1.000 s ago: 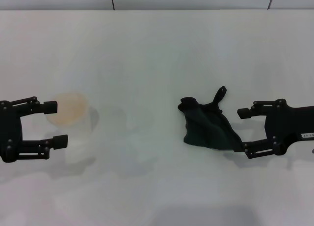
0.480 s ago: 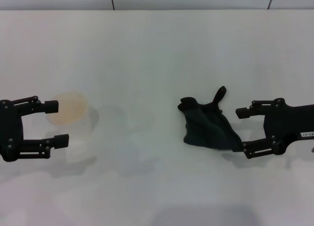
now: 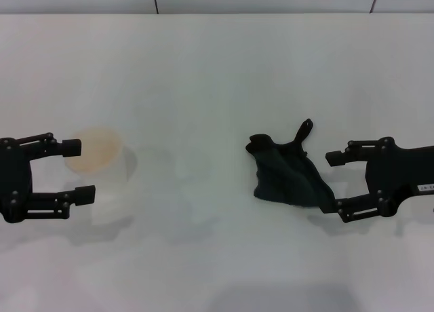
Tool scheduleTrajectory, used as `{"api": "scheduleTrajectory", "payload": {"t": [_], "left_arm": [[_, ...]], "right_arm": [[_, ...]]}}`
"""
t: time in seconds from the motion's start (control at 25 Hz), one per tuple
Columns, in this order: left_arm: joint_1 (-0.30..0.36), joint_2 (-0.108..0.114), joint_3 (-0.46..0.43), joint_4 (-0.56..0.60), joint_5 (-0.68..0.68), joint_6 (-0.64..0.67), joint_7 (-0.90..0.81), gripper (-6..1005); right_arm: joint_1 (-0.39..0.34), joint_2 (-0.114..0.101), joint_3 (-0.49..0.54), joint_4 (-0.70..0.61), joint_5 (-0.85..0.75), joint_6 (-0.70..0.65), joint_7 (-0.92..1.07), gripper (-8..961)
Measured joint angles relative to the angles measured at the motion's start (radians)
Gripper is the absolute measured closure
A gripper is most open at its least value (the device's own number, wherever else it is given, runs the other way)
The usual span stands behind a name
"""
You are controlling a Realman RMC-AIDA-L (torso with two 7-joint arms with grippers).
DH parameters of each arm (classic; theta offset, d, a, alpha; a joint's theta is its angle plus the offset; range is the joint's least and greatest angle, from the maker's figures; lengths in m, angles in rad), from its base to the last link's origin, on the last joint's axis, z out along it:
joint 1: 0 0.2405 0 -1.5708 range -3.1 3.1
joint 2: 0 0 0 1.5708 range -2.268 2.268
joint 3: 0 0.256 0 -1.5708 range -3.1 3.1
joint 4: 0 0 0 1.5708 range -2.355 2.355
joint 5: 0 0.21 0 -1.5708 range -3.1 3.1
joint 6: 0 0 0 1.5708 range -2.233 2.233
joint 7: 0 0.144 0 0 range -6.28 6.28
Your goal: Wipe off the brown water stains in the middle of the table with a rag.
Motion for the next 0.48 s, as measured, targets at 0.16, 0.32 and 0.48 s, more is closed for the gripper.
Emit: {"api": "scheduleTrajectory", "payload": {"t": [0.16,0.32,0.48], "left_arm": [[-0.002,0.000,0.002,0.000,0.001,0.000,-0.010,119],[-0.005,-0.001,0.011,0.000,0.008,0.001,-0.017,119],[-0.012,-0.002,0.016,0.000,0.022,0.001,-0.027,119]], "right_arm": [[0.001,0.000,-0.001,-0.002,0.000,-0.001,0.000,111],[-0.002,0.000,-0.001,-0.007,0.000,-0.001,0.000,111],[-0.005,0.001,-0.002,-0.019,0.000,-0.002,0.000,111]]}}
